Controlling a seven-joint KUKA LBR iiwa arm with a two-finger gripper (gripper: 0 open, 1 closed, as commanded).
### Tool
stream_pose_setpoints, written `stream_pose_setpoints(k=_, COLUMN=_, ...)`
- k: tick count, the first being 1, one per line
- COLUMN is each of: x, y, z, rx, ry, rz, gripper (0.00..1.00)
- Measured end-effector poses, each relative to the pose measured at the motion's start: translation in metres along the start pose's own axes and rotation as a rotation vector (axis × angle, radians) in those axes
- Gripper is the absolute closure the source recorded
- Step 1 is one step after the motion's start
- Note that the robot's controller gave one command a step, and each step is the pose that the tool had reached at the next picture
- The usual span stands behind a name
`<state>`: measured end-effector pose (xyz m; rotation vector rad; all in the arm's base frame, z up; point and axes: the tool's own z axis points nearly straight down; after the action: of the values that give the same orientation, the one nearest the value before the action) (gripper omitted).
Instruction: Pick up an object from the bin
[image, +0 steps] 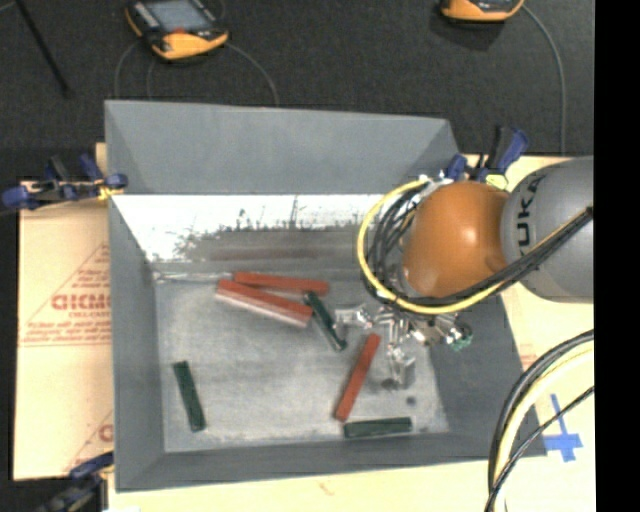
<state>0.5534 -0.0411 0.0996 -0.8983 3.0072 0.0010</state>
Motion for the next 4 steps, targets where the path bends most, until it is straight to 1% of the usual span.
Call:
stream_pose_setpoints(k=1, x=0.0, y=0.0, z=0.0, rx=-0.001, ry=0.0, rz=0.0, gripper=0.0)
stream_pose_setpoints(k=2, x=0.014, y=0.058, z=0.024, rx=-0.001, ry=-0.001, rz=-0.09, gripper=1.0)
stream_pose_setpoints(k=3, x=0.014, y=0.058, z=0.024, rx=-0.001, ry=-0.001, rz=-0.09, gripper=1.0)
stream_pose_setpoints(k=4, x=0.03, y=0.067, z=-0.022, rx=-0.004, ry=0.009, rz=-0.083, gripper=1.0)
